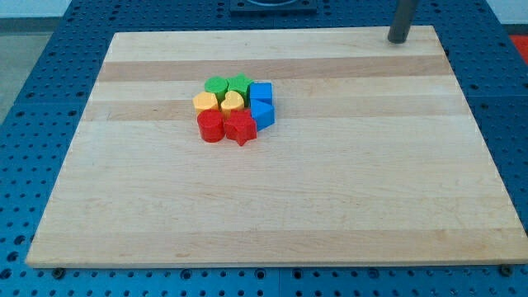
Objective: Place your arm diagonally to the green circle
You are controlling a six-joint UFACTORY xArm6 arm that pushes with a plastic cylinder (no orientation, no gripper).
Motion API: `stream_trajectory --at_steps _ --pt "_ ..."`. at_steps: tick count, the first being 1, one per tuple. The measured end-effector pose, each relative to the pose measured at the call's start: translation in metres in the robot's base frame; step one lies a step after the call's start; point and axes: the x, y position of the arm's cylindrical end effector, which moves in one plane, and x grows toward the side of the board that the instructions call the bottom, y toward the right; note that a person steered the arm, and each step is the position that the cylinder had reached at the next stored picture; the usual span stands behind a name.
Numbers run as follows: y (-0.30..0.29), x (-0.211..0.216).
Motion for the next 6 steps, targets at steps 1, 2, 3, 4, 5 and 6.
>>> stream_trajectory --at_steps 1,2,3,4,5,6 --pt "-0.021 0.001" --pt "-0.063 0.012" --pt "-0.119 0.026" --pt "-0.190 0.036" --pt "-0.269 0.047" --pt "-0.348 0.050"
